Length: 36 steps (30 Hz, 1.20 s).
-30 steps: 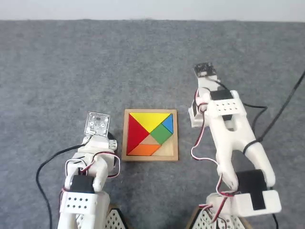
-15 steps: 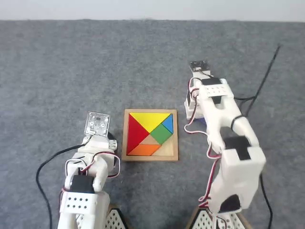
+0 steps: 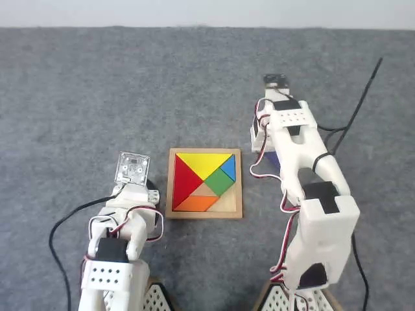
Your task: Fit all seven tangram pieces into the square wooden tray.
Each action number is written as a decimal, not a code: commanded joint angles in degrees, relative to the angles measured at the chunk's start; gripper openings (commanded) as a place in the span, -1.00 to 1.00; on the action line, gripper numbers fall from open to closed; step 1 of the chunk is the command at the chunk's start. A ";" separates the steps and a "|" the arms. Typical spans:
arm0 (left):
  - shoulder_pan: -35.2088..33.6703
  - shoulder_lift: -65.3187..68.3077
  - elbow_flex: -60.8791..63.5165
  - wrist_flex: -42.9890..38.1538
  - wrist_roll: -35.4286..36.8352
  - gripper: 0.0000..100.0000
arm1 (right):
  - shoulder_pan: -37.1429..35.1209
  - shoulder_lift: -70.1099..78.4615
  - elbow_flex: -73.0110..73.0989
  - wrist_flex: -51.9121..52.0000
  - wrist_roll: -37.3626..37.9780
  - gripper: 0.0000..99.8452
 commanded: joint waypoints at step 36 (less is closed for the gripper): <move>-0.18 -0.79 -0.48 0.00 0.18 -0.97 | -0.04 5.76 -4.04 4.09 -11.43 -0.66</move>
